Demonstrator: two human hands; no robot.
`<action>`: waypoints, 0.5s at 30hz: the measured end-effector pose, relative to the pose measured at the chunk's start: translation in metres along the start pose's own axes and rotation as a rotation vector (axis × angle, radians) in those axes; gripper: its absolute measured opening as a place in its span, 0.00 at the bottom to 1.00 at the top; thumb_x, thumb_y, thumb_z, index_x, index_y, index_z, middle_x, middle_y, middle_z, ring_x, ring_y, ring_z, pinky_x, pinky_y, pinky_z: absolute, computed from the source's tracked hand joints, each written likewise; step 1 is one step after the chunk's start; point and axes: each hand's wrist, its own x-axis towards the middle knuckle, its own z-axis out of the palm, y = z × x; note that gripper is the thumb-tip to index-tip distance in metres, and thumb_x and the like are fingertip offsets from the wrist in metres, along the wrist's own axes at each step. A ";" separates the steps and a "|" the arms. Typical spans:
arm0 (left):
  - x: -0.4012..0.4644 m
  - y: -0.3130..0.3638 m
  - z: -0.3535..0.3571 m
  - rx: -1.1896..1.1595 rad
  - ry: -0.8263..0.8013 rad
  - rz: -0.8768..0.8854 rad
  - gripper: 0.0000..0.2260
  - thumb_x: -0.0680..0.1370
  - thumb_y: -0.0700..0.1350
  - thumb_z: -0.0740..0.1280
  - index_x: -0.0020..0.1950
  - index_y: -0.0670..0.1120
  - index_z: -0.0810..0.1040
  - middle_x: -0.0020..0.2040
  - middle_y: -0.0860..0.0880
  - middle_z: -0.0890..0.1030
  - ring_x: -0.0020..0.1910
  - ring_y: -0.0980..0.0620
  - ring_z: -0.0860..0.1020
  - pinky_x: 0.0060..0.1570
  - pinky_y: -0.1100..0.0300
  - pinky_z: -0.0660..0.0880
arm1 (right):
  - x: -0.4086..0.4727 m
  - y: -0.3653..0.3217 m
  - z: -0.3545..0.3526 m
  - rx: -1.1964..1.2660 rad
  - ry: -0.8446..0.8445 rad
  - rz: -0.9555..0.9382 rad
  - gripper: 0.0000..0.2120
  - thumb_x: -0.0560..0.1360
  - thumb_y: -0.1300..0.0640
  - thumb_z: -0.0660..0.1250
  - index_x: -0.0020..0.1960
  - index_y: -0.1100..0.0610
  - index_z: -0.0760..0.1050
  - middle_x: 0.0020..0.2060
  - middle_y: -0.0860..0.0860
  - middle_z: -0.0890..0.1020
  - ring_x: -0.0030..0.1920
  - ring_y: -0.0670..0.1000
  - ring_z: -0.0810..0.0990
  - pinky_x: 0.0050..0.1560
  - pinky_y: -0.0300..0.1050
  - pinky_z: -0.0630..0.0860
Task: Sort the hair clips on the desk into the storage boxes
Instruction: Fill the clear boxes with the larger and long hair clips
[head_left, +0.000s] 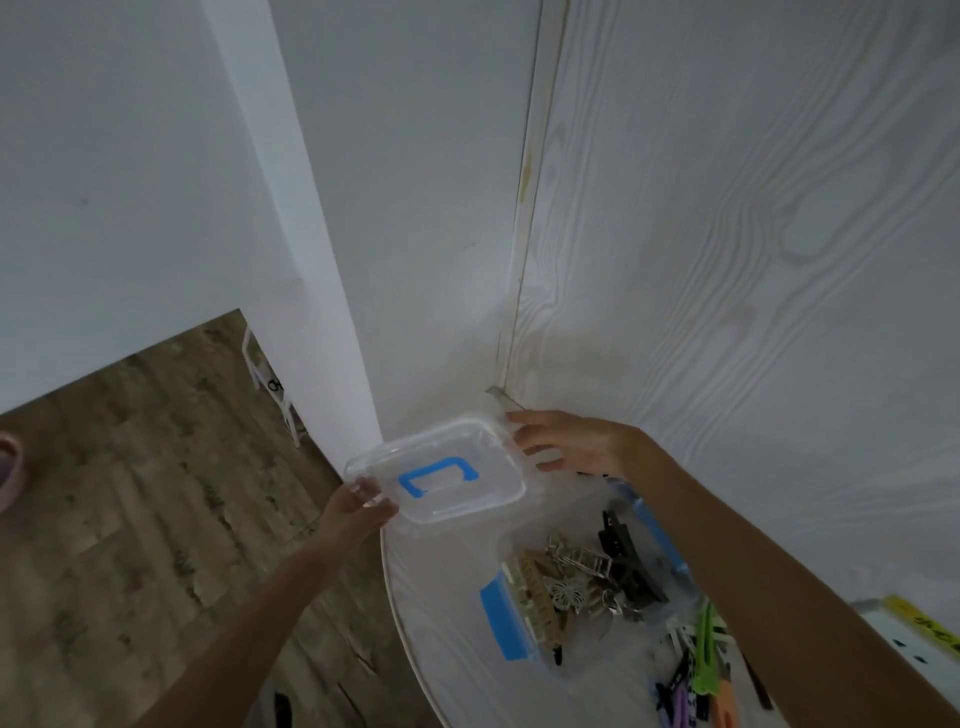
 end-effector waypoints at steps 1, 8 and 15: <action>-0.001 0.000 -0.002 0.016 -0.009 0.022 0.12 0.73 0.30 0.67 0.56 0.32 0.74 0.48 0.39 0.79 0.46 0.46 0.79 0.41 0.64 0.80 | 0.001 -0.002 0.003 -0.092 -0.008 0.007 0.33 0.71 0.56 0.71 0.72 0.51 0.61 0.67 0.50 0.70 0.68 0.51 0.68 0.69 0.46 0.65; -0.005 -0.001 -0.008 0.090 -0.029 0.073 0.06 0.75 0.30 0.63 0.50 0.36 0.75 0.44 0.45 0.80 0.42 0.54 0.82 0.39 0.66 0.79 | 0.004 -0.005 0.024 -0.325 0.240 -0.229 0.34 0.69 0.57 0.73 0.72 0.56 0.62 0.67 0.52 0.69 0.67 0.50 0.69 0.66 0.43 0.67; -0.003 -0.018 -0.012 0.107 -0.062 -0.111 0.13 0.75 0.33 0.67 0.57 0.29 0.71 0.57 0.35 0.78 0.55 0.39 0.79 0.56 0.45 0.77 | -0.060 0.005 -0.004 -0.252 0.619 -0.494 0.34 0.65 0.60 0.76 0.66 0.48 0.65 0.63 0.45 0.71 0.63 0.46 0.69 0.67 0.46 0.68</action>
